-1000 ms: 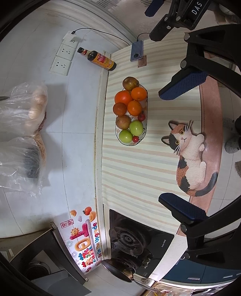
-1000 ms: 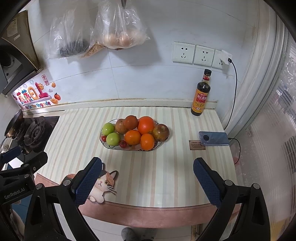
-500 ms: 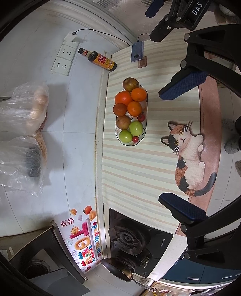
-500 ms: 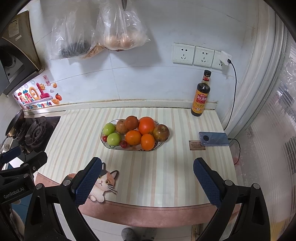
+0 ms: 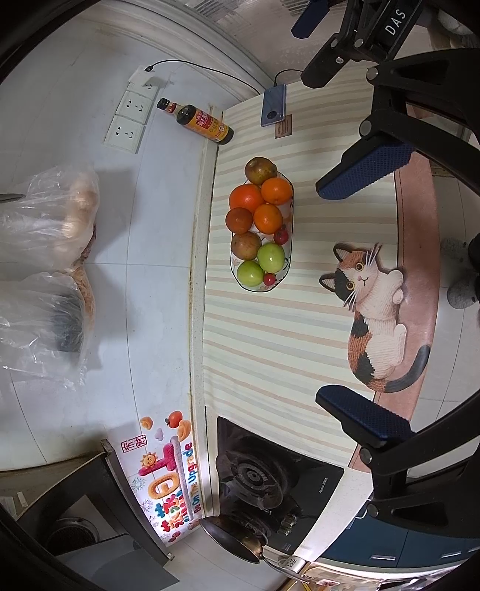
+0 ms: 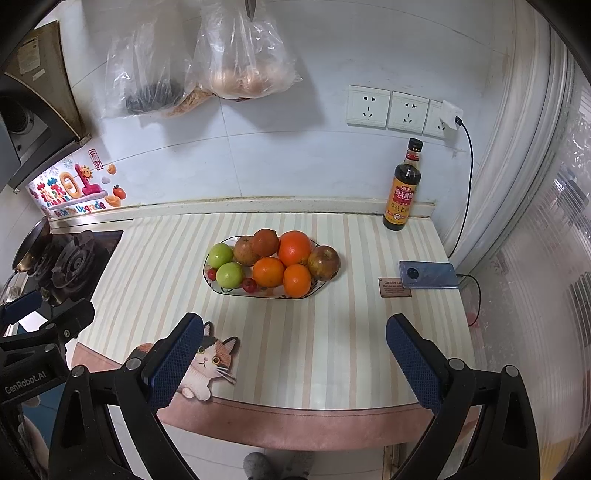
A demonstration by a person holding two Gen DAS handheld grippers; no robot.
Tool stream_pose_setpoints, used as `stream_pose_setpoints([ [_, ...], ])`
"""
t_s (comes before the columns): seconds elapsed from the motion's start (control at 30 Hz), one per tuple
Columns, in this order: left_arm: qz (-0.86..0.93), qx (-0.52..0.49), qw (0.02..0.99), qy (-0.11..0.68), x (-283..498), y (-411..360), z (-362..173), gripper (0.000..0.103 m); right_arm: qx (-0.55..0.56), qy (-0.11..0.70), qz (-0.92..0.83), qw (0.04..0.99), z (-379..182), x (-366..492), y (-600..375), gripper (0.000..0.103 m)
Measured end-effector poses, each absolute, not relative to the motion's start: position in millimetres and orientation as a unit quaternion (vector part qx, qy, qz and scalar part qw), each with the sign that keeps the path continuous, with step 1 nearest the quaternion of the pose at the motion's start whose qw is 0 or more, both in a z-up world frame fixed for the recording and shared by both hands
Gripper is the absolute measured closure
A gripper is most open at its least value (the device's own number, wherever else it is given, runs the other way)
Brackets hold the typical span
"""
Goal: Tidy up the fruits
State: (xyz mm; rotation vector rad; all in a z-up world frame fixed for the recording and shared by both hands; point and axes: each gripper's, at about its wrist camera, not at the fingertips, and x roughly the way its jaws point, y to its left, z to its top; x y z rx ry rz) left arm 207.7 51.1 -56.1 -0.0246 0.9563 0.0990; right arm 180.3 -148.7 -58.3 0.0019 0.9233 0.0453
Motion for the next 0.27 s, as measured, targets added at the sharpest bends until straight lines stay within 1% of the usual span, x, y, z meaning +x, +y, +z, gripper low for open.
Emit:
stream_pose_setpoints([
  [0.27,0.05,-0.015,0.888,0.456,203.1,49.2,-53.1,0.0,0.001,0.444,0.025,0.896,-57.1,178.3,-149.2,0.002],
])
